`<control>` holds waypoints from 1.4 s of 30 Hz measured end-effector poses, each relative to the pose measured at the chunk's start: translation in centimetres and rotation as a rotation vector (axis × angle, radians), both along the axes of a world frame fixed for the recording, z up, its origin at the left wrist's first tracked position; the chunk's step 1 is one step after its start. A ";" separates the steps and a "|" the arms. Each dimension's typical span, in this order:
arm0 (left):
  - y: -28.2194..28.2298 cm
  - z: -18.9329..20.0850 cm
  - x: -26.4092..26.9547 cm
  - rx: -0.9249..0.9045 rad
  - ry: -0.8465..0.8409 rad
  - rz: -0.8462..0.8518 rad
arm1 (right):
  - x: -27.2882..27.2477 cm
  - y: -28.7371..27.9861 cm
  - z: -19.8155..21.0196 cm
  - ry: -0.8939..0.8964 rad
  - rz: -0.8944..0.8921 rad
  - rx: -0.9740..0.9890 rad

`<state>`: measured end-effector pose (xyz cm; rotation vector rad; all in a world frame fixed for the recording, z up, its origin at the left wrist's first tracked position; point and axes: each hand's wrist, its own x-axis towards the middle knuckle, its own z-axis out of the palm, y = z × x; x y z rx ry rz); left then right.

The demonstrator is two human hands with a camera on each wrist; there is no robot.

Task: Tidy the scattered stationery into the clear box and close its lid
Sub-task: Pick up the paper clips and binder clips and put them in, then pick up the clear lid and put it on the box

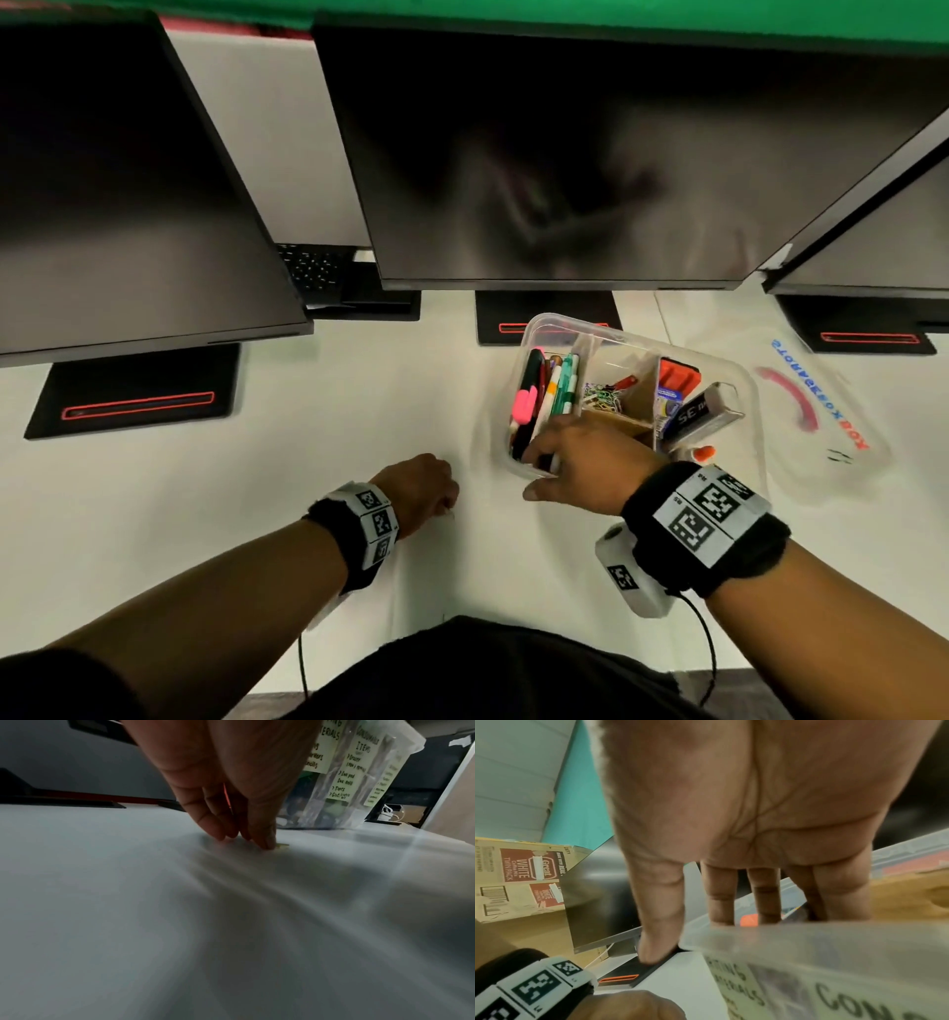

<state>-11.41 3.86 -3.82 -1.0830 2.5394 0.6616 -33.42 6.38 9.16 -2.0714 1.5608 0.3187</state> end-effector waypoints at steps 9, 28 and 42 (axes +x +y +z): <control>0.9 0.2 1.4 0.003 -0.014 0.171 | 0.3 1.7 -2.3 -0.230 -0.065 -0.083; -2.9 14.7 -12.8 -0.311 0.329 0.363 | -8.5 2.5 -0.2 -0.375 -0.089 -0.304; -2.9 10.9 -16.0 -0.175 0.106 0.346 | -23.8 1.3 -7.6 -0.190 -0.809 -0.367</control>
